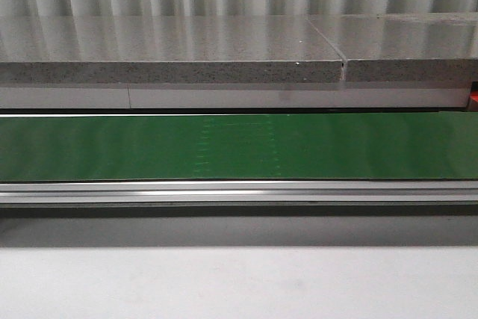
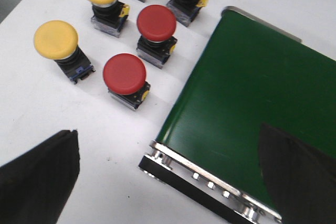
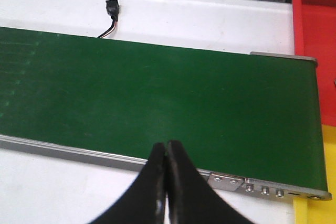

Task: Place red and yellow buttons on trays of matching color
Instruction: 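Grasp another red button with the left gripper and carry it over the belt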

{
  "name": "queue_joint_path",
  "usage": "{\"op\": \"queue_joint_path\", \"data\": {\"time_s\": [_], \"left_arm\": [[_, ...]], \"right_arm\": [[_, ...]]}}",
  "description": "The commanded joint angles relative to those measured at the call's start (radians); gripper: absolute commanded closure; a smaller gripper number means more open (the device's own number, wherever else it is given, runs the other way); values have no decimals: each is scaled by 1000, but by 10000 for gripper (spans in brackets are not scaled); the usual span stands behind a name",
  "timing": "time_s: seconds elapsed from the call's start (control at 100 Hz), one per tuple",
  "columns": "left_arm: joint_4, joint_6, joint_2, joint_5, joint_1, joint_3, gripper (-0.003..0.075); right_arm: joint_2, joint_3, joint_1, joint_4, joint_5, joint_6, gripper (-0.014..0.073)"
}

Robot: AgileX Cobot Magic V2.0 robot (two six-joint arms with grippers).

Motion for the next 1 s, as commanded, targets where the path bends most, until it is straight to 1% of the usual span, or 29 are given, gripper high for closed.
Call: {"op": "queue_joint_path", "data": {"time_s": [0.0, 0.15, 0.21, 0.32, 0.63, 0.99], "left_arm": [[-56, 57, 23, -74, 62, -36, 62], [-155, 177, 92, -88, 147, -36, 62], [-184, 189, 121, -103, 171, -36, 62], [-186, 189, 171, -124, 196, -41, 62], [-188, 207, 311, -120, 200, -136, 62], [-190, 213, 440, -122, 200, -197, 62]], "right_arm": [[-8, -25, 2, 6, -54, -7, 661], [-8, -25, 2, 6, -54, -7, 661], [-8, -25, 2, 6, -54, -7, 661], [-8, -25, 2, 6, -54, -7, 661], [-8, -25, 2, 6, -54, -7, 661], [-8, -25, 2, 6, -54, -7, 661]]}}
